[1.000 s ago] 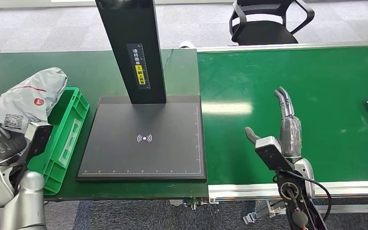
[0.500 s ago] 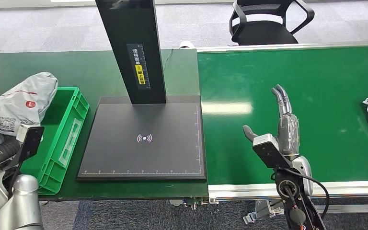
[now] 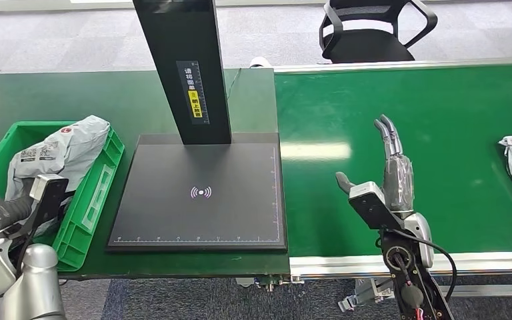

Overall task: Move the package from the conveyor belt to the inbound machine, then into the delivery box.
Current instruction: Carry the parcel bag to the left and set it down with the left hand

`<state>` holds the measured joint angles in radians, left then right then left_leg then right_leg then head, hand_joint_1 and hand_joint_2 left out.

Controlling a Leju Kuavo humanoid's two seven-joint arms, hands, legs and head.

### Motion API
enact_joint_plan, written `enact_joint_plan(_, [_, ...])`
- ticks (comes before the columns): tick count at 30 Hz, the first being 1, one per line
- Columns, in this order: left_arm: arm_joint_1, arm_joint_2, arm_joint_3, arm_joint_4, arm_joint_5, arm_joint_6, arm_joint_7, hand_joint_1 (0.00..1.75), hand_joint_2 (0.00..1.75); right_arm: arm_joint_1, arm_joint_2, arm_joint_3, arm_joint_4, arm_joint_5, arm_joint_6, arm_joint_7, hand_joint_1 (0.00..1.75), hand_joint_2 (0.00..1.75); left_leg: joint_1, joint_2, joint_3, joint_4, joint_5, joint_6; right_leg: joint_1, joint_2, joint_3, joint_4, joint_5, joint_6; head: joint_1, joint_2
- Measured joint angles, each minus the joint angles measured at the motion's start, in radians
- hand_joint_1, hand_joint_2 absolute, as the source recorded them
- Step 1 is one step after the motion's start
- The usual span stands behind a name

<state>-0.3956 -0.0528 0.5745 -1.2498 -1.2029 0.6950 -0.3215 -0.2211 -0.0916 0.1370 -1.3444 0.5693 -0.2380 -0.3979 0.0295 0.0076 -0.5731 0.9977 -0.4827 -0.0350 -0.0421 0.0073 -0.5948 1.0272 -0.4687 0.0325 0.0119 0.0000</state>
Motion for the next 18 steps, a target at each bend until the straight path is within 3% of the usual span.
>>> enact_joint_plan(11, [0.003, -0.012, 0.016, -0.011, 0.010, 0.000, -0.021, 0.00, 1.75, -0.003, 0.000, 0.002, 0.010, 0.000, 0.000, 0.000, 0.00, 1.75, 0.000, 0.000, 0.000, 0.000, 0.000, 0.000, 0.000, 0.000, 0.000, 0.000, 0.000, 0.000, 0.000, 0.000])
enact_joint_plan(14, [0.004, -0.026, 0.045, -0.042, 0.078, 0.001, -0.158, 0.00, 1.75, -0.008, 0.000, 0.005, 0.014, -0.003, 0.001, -0.003, 0.00, 1.75, 0.000, 0.000, 0.000, 0.000, 0.000, 0.000, 0.000, 0.000, 0.000, 0.000, 0.000, 0.000, 0.000, 0.000])
enact_joint_plan(16, [0.007, -0.045, 0.075, -0.080, 0.190, 0.001, -0.282, 0.00, 1.75, -0.013, 0.001, 0.009, 0.018, -0.007, 0.000, -0.008, 0.00, 1.75, 0.000, 0.000, 0.000, 0.000, 0.000, 0.000, 0.000, 0.000, 0.000, 0.000, 0.000, 0.000, 0.000, 0.000])
enact_joint_plan(18, [0.018, -0.062, 0.085, -0.132, 0.332, 0.002, -0.343, 0.00, 1.75, -0.015, 0.002, 0.014, 0.023, -0.012, -0.003, -0.013, 0.00, 1.75, 0.000, 0.000, 0.000, 0.000, 0.000, 0.000, 0.000, 0.000, 0.000, 0.000, 0.000, 0.000, 0.000, 0.000])
